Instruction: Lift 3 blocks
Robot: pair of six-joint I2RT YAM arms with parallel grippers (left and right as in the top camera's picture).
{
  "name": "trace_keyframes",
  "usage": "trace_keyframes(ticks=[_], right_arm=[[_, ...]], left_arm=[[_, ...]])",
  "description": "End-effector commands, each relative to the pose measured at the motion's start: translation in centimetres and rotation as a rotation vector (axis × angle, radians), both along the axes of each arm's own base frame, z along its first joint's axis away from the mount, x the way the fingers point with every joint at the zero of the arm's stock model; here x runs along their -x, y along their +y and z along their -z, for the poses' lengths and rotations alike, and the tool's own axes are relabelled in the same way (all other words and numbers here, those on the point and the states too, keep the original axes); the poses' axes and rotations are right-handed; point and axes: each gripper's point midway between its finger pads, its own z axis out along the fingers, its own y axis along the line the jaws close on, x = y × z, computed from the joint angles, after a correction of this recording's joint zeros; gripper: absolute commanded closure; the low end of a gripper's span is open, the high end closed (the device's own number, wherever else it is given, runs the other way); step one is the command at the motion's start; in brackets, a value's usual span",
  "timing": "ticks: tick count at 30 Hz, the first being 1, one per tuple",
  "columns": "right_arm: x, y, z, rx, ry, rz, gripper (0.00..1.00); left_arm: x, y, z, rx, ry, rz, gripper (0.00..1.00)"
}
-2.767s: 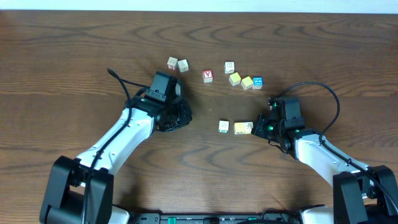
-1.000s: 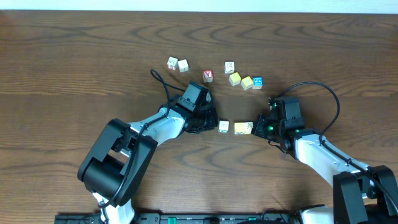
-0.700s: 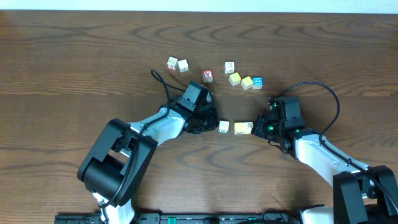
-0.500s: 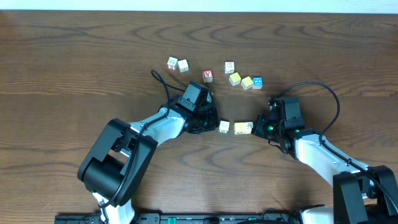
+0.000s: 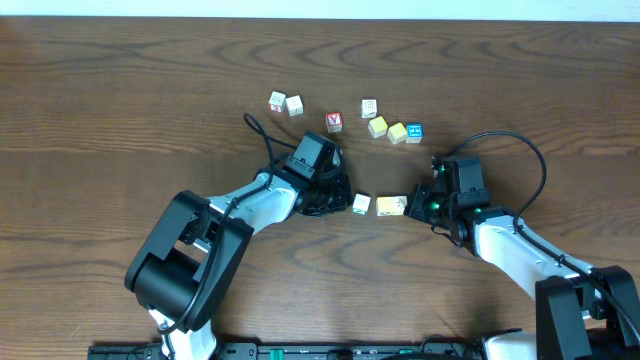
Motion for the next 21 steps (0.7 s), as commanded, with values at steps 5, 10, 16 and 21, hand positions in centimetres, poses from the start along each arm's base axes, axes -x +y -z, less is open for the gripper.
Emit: trace_keyframes(ticks=[5, 10, 16, 21], right_arm=[[0.37, 0.32, 0.31, -0.006, 0.014, -0.008, 0.99], [0.37, 0.32, 0.31, -0.006, 0.014, -0.008, 0.99], [0.37, 0.32, 0.31, -0.006, 0.014, -0.008, 0.99], [0.37, 0.32, 0.31, -0.006, 0.014, -0.008, 0.99]], left_arm=[[1.56, 0.68, 1.19, -0.027, 0.087, -0.01, 0.93], [1.59, 0.71, 1.21, -0.028, 0.093, -0.015, 0.93], [1.51, 0.66, 1.17, -0.025, 0.089, -0.015, 0.93], [1.68, 0.52, 1.17, -0.025, 0.09, -0.01, 0.93]])
